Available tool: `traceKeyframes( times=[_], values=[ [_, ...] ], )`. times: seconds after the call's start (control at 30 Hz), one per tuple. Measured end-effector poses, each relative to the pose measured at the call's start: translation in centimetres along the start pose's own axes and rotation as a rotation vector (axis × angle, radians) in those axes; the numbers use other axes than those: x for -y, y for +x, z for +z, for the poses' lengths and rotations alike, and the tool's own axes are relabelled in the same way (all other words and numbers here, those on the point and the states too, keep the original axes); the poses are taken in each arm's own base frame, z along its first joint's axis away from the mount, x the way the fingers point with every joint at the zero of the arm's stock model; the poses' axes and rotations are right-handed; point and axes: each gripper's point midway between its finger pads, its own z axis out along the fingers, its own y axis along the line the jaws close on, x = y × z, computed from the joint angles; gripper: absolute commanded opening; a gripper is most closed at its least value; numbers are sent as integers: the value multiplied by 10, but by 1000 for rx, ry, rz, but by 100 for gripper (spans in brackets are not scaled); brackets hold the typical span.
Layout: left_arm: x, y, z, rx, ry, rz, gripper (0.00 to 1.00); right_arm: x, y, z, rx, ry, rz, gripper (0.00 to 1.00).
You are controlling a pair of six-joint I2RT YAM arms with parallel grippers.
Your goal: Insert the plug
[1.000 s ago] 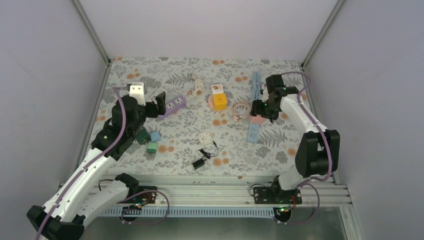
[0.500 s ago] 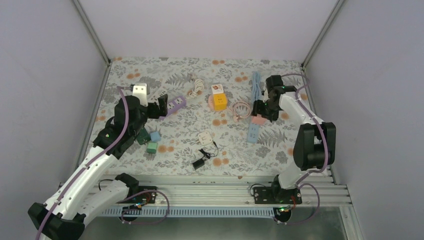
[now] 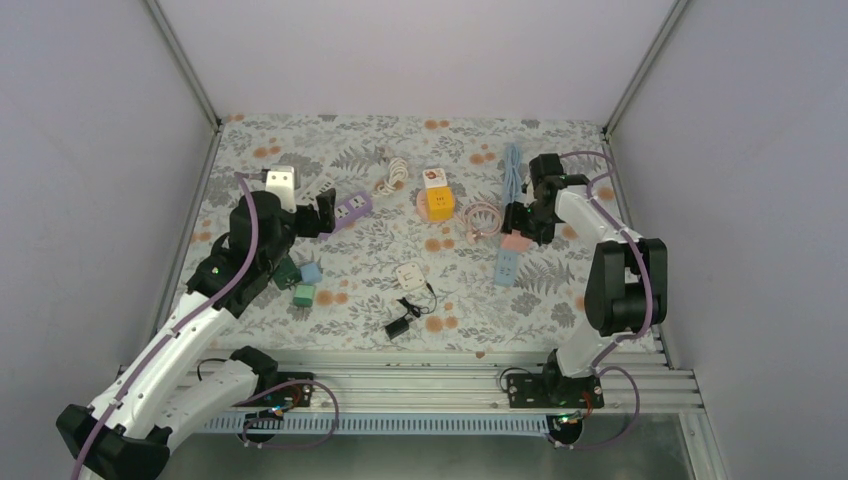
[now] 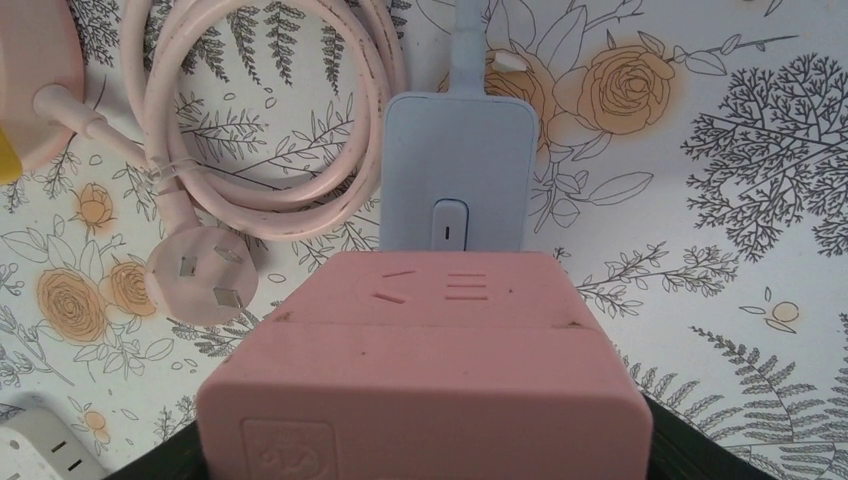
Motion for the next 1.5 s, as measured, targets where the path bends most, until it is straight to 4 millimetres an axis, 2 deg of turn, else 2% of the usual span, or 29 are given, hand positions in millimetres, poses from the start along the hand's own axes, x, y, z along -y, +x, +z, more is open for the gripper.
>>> traceKeyframes(
  times=[0.5, 0.9, 1.5],
  values=[
    [0, 2, 2, -9, -3, 2, 100, 1, -1, 1, 7, 2, 3, 39],
    [0, 5, 4, -19, -5, 4, 100, -1, -2, -15, 23, 4, 0, 39],
    [0, 8, 7, -31, -9, 7, 100, 1, 5, -9, 0, 3, -4, 39]
  ],
)
